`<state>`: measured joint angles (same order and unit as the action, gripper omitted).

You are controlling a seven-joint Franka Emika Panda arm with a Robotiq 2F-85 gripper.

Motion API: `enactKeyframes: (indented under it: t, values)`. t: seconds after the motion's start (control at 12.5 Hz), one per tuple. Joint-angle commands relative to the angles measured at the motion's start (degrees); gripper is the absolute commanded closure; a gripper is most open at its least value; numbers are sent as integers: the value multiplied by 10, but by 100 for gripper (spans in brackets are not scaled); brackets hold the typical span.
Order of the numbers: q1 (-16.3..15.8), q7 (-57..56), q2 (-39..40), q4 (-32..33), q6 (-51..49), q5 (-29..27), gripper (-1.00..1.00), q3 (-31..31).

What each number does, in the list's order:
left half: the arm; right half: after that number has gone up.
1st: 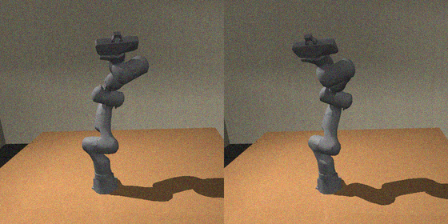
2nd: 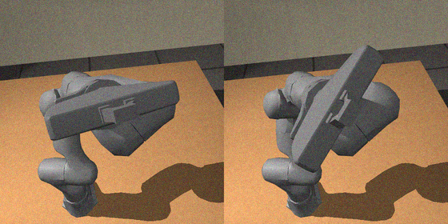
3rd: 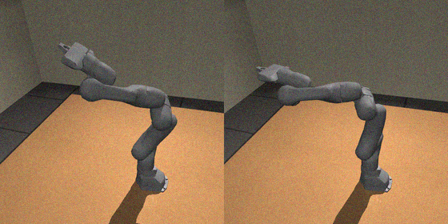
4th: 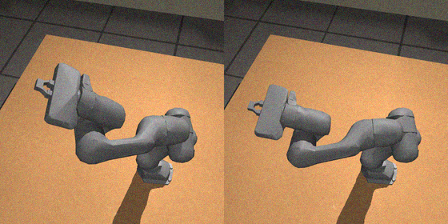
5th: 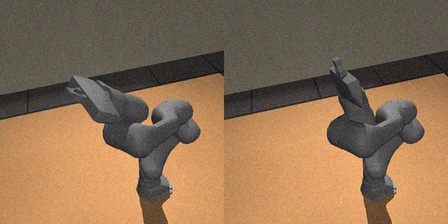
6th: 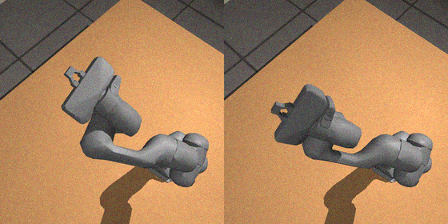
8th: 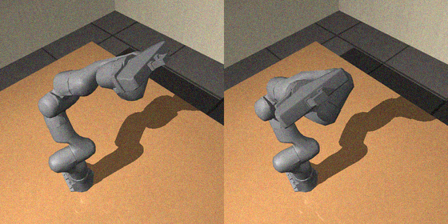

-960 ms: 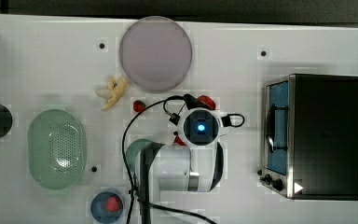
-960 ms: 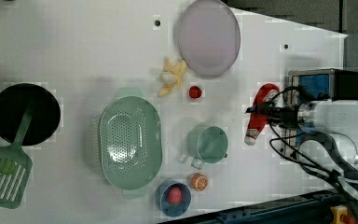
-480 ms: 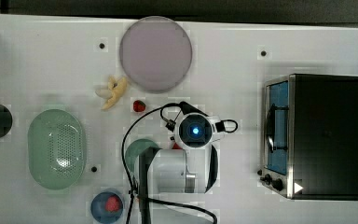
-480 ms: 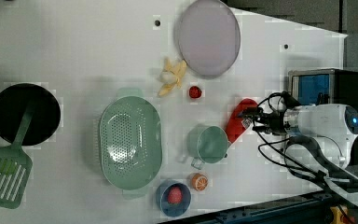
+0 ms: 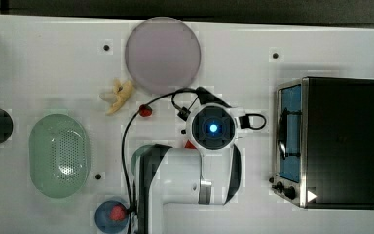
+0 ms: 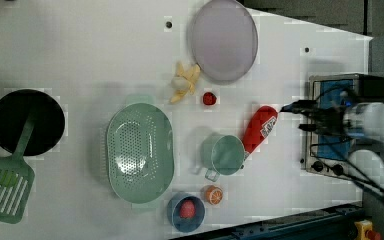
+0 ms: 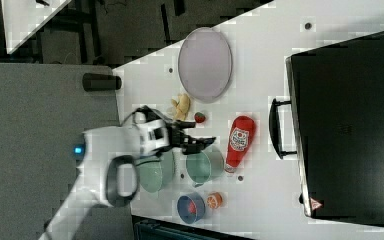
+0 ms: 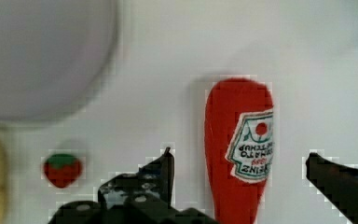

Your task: Pick ketchup from plate and place it on table.

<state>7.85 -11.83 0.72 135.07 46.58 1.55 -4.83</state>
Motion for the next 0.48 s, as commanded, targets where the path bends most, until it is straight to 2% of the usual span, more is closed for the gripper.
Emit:
enactKeyframes:
  t: [0.08,0.48]
  values:
    - [-4,85,-49,-92,-93,-2,-100,1]
    - [-5,121,-58,-239,-281,-2,-100,0]
